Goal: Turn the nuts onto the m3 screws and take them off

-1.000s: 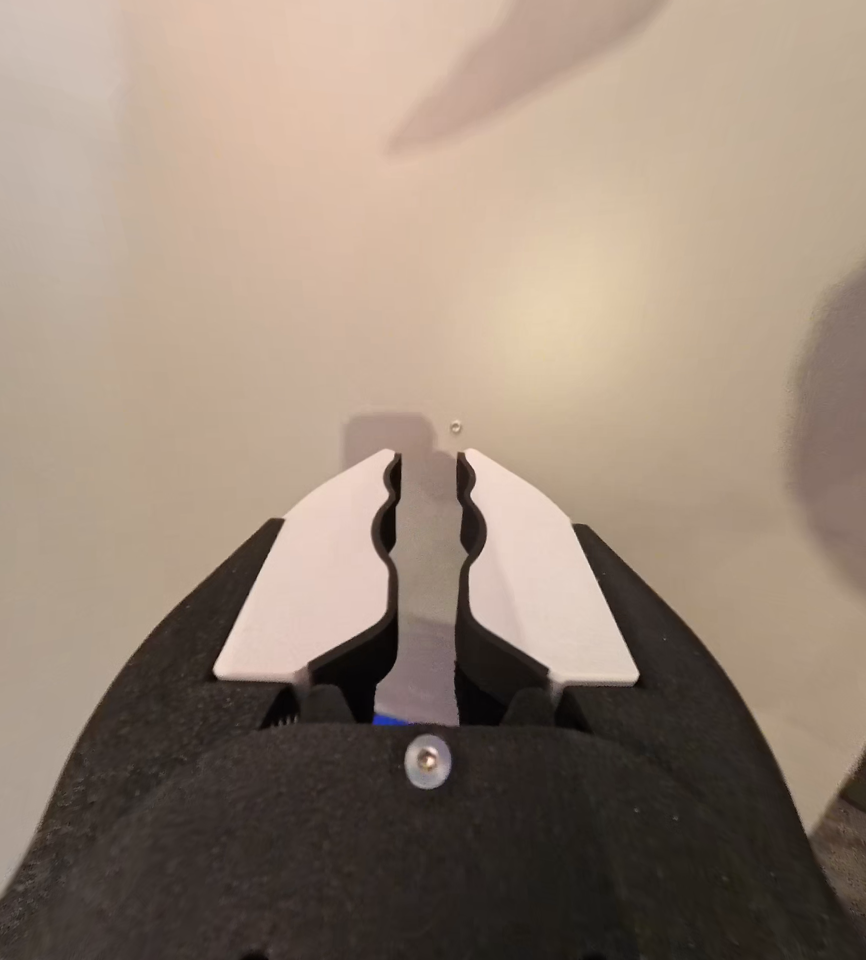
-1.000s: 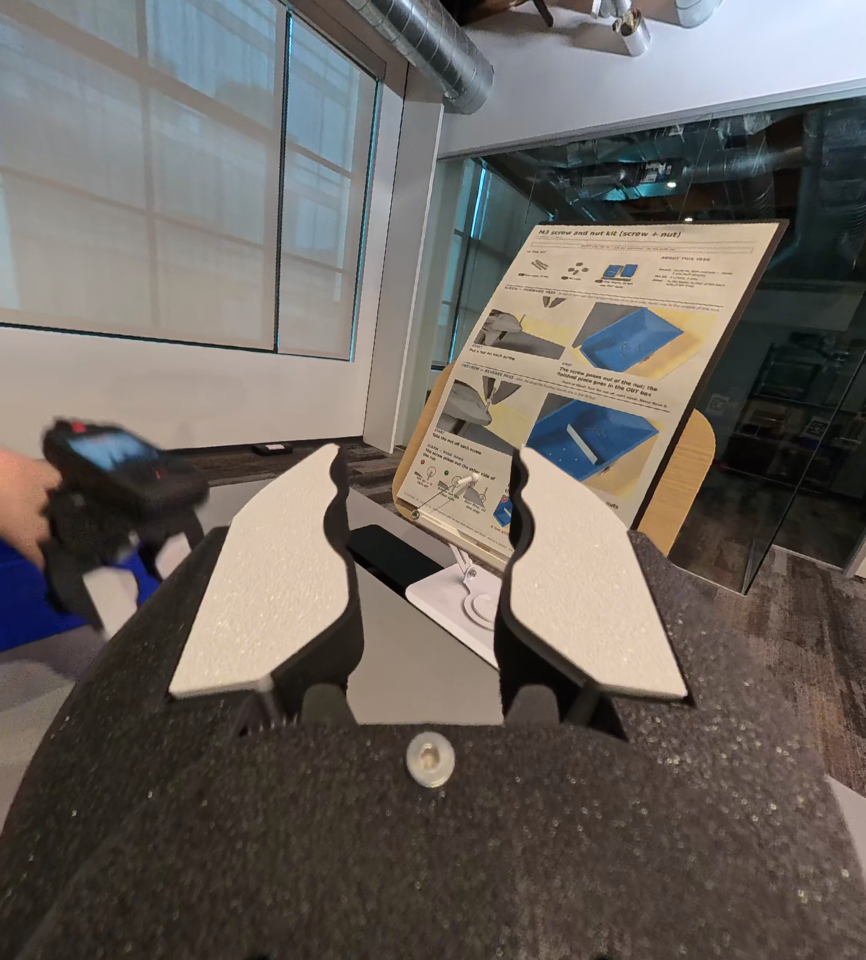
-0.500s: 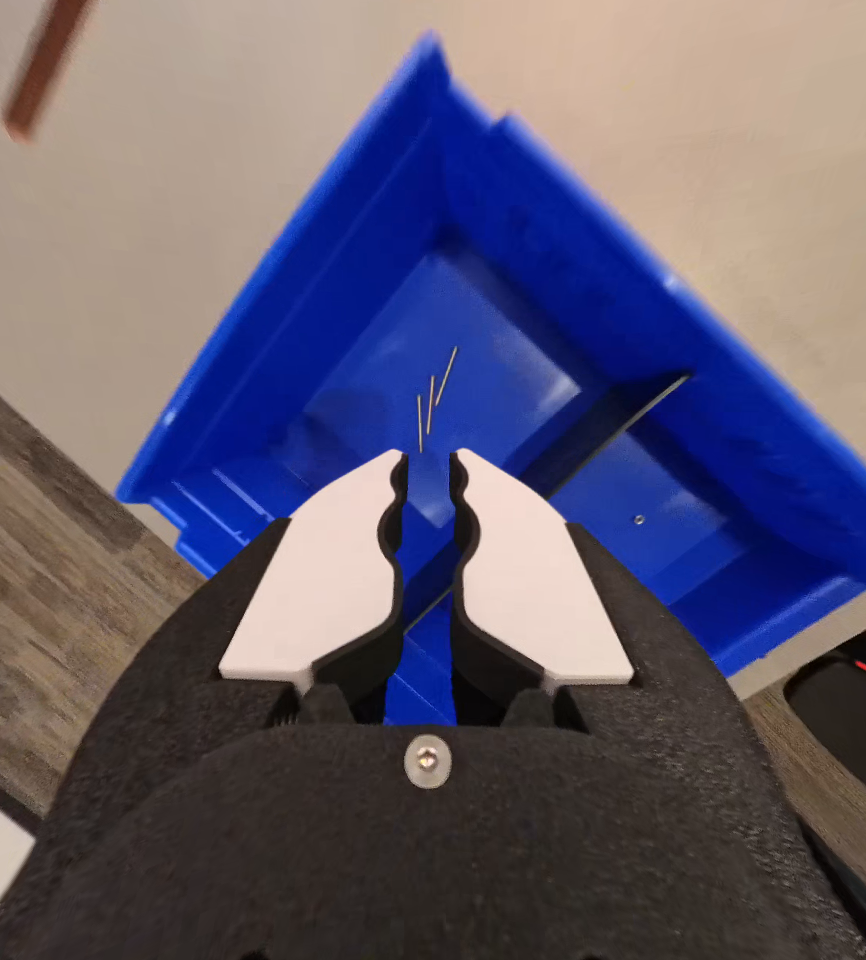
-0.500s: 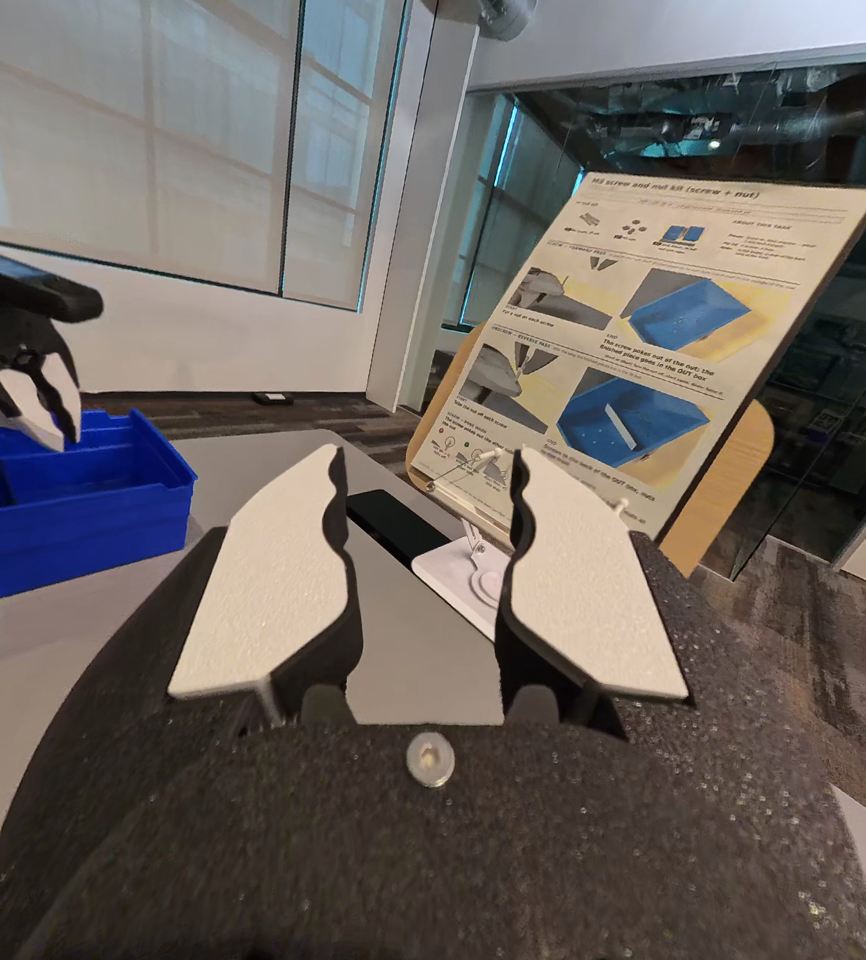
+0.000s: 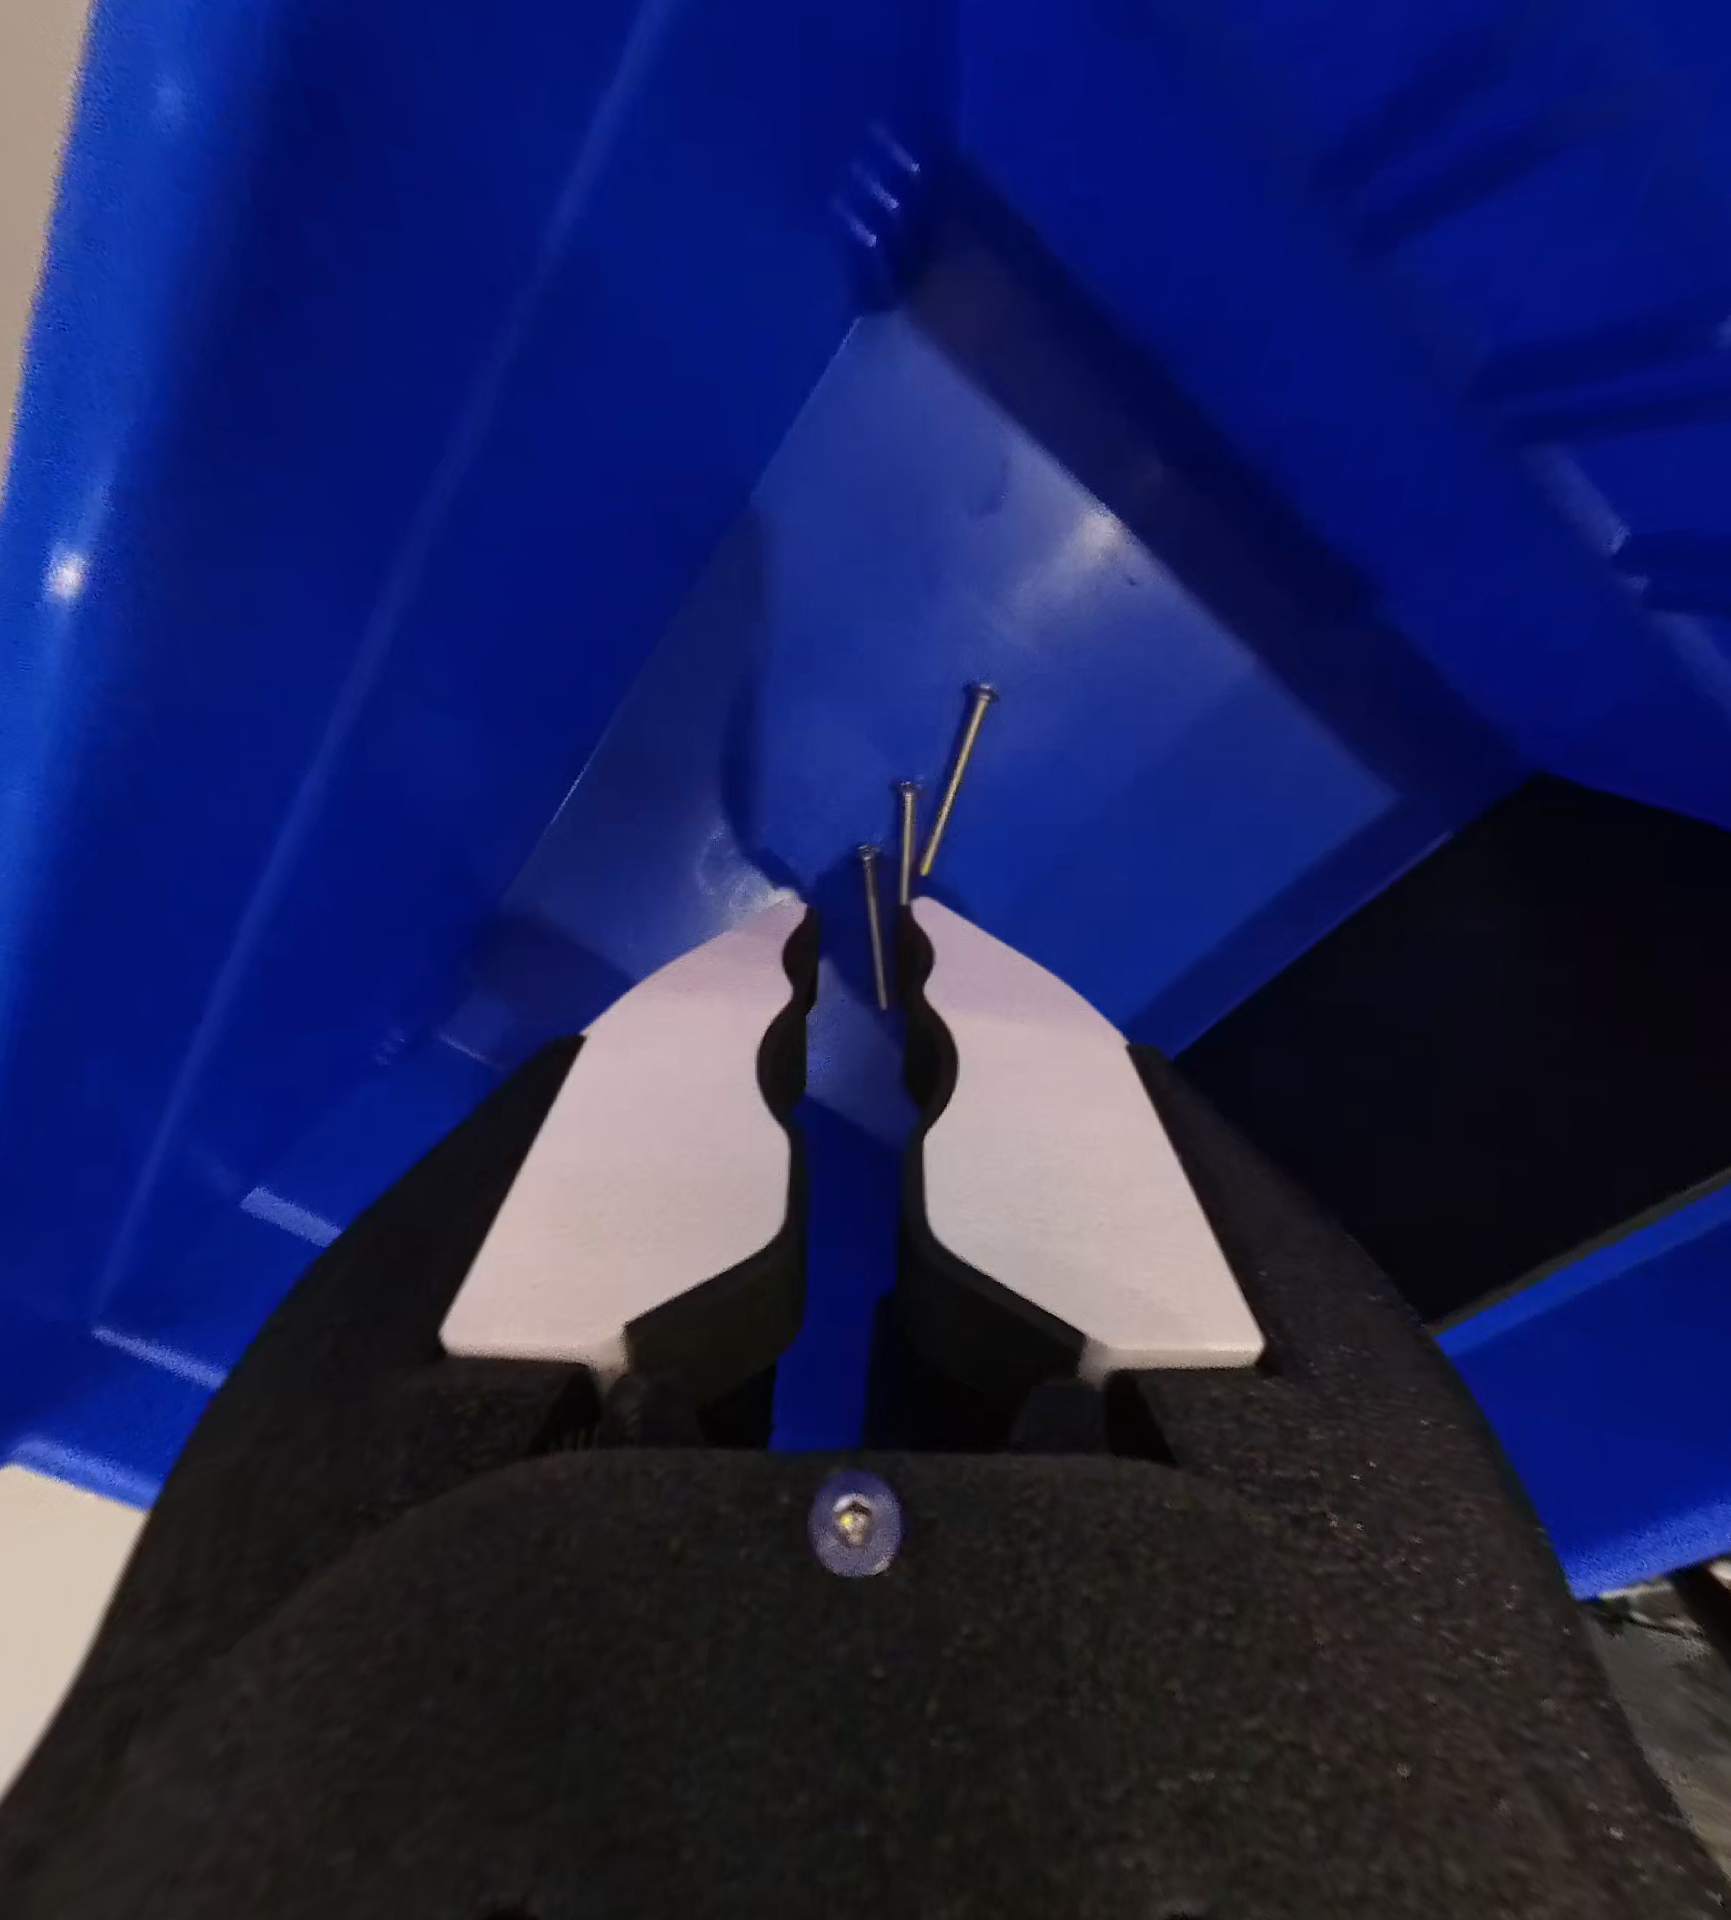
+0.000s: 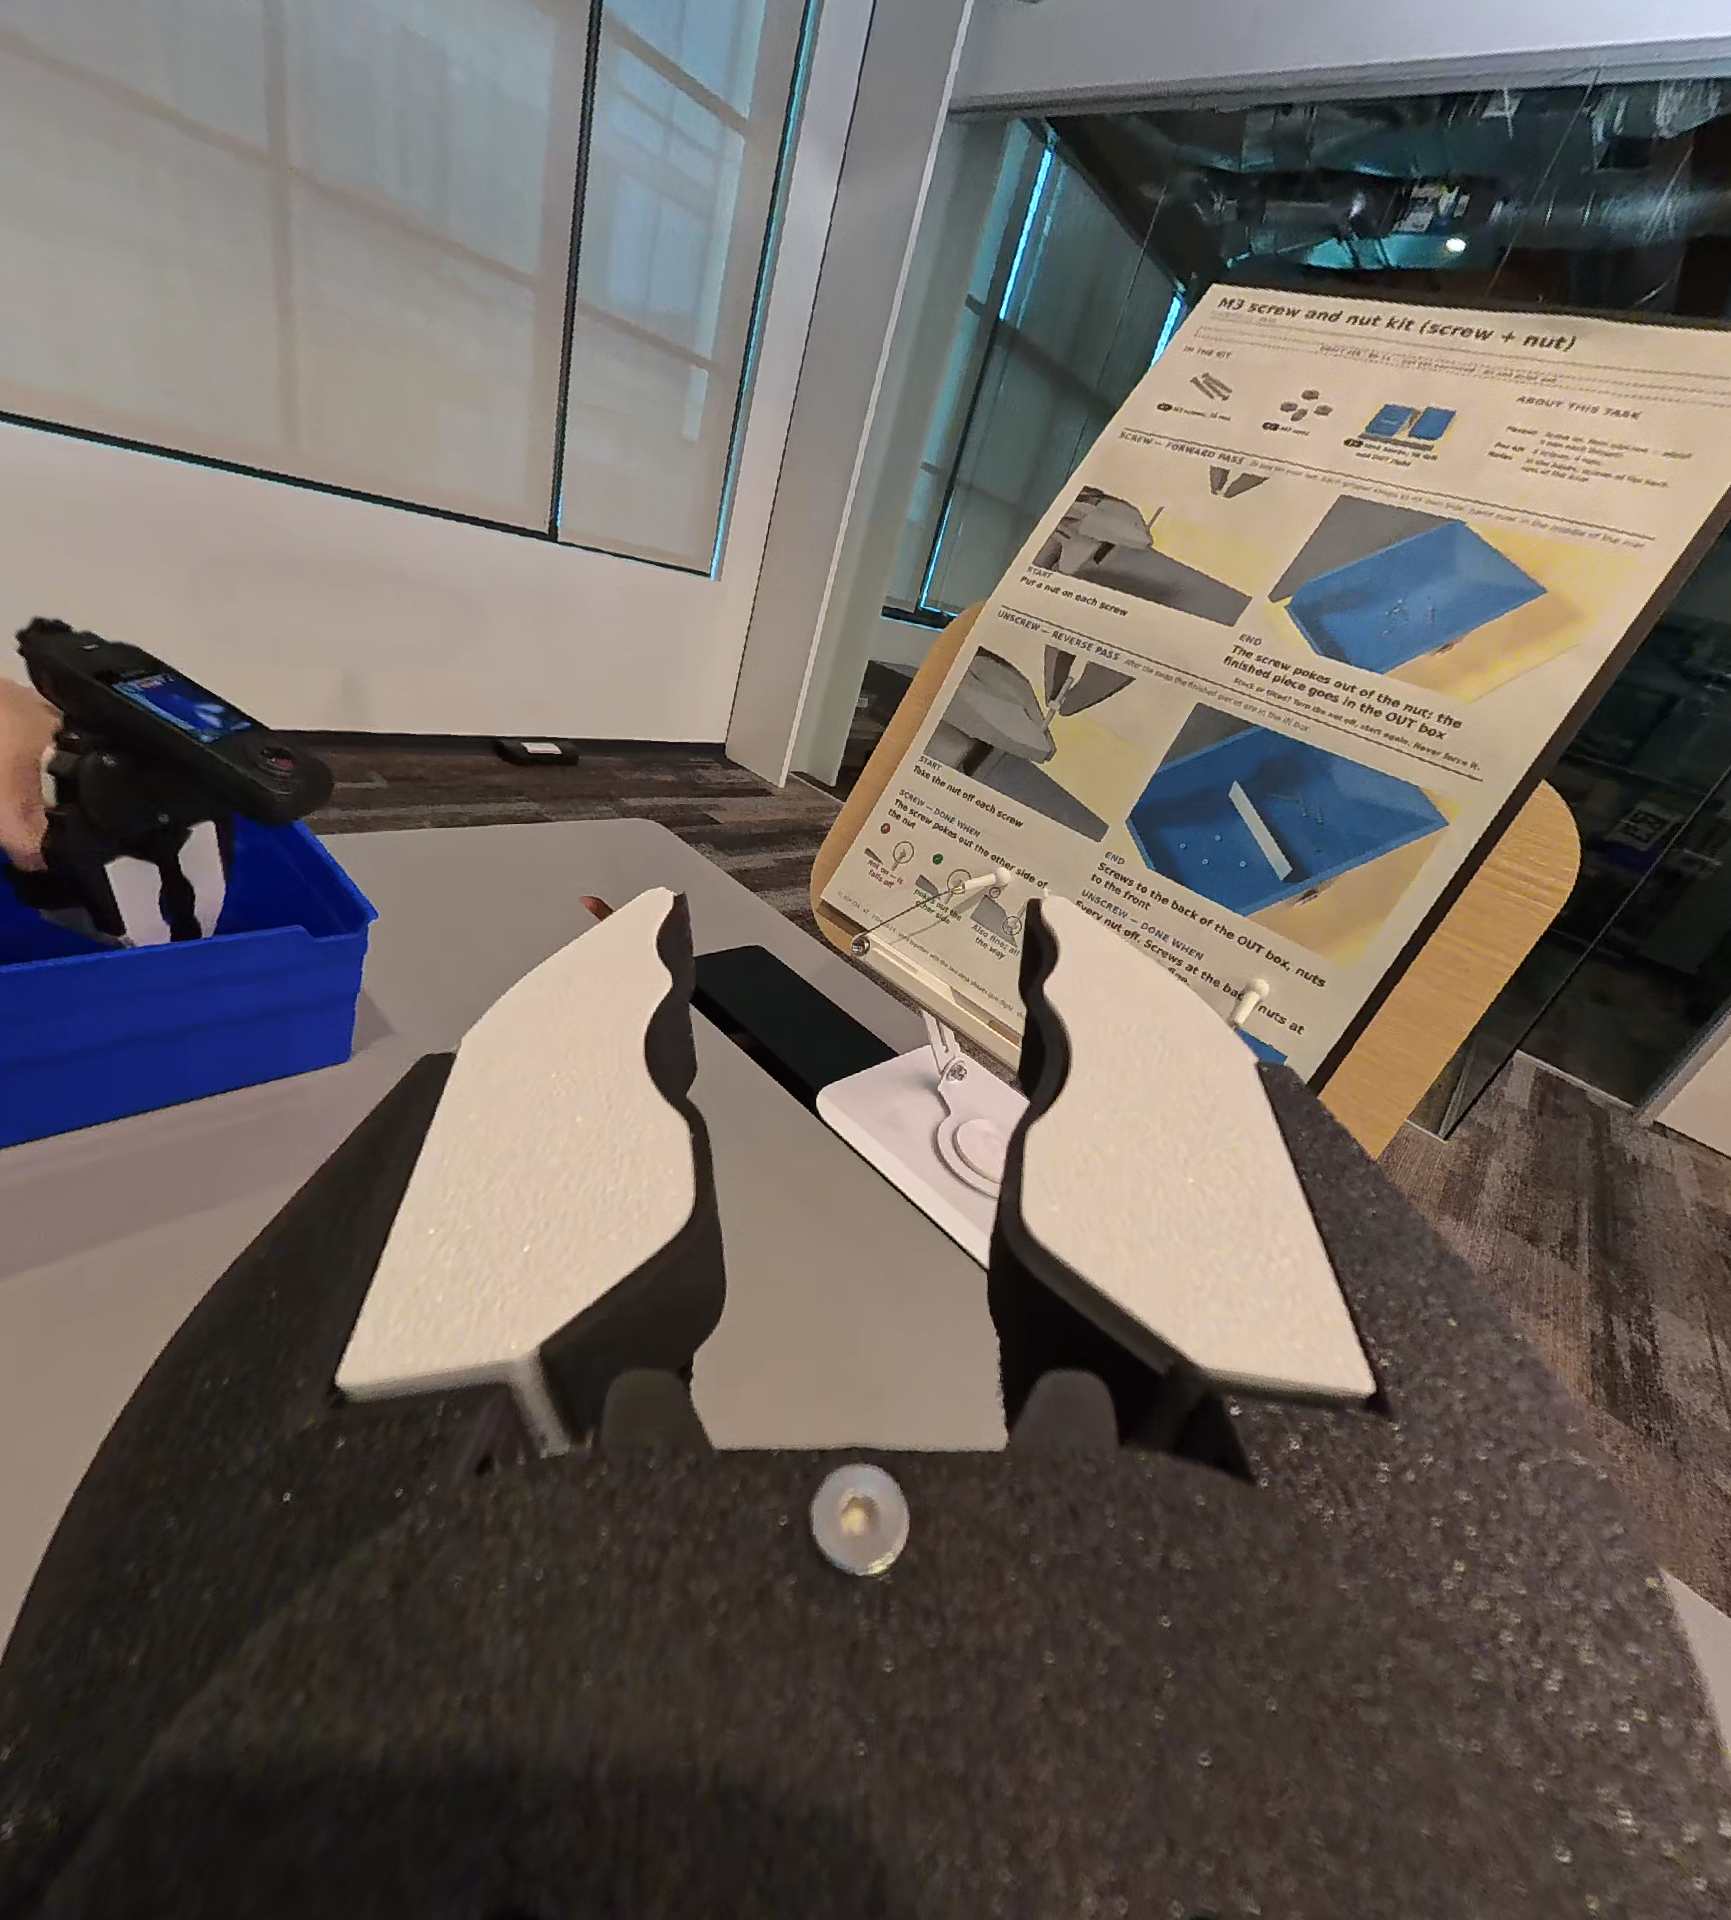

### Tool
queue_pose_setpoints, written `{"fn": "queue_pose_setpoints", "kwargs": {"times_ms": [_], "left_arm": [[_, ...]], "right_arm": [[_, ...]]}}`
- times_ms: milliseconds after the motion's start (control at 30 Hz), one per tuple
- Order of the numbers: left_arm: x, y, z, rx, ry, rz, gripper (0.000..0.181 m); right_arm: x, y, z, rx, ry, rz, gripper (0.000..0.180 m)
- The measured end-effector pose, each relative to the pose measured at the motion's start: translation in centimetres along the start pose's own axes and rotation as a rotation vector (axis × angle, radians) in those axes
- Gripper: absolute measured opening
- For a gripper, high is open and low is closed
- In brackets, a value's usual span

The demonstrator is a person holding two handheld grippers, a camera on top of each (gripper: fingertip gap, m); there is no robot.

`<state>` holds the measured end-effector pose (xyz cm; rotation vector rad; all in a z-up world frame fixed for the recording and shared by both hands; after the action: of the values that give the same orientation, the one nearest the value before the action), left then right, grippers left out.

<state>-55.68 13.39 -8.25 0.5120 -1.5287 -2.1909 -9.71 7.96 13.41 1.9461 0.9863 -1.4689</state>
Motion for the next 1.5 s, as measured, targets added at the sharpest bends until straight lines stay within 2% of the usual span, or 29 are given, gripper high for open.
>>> {"fn": "queue_pose_setpoints", "kwargs": {"times_ms": [700, 1000, 1133, 1333, 1500], "left_arm": [[0.6, -1.1, 0.1, -0.014, 0.028, -0.003, 0.01], [0.7, -1.4, 0.3, 0.014, 0.051, 0.0, 0.011], [0.7, -1.5, 0.2, 0.059, 0.087, -0.006, 0.005], [0.9, -1.4, 0.2, 0.066, 0.099, 0.0, 0.008], [0.9, -1.5, 0.2, 0.054, 0.091, -0.013, 0.003]], "right_arm": [[-0.5, 0.2, 0.2, -0.009, 0.013, -0.007, 0.06], [-0.6, 0.3, 0.2, -0.012, 0.015, -0.008, 0.059], [-0.7, 0.4, 0.2, -0.009, 0.02, -0.012, 0.059], [-0.8, 0.4, 0.1, -0.008, 0.02, -0.016, 0.059], [-0.8, 0.6, 0.1, -0.009, 0.017, -0.018, 0.059]]}}
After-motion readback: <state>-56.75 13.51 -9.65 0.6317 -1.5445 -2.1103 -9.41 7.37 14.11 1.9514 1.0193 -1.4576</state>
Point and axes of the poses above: each gripper's, where its closed fingertips meet, y back along the fingers, x out of its underside, z = x × y across the jaws, the point moved 5 cm from there along y, back along the fingers, and after that the axes turned 15 degrees about -x, right-handed, at the moved point
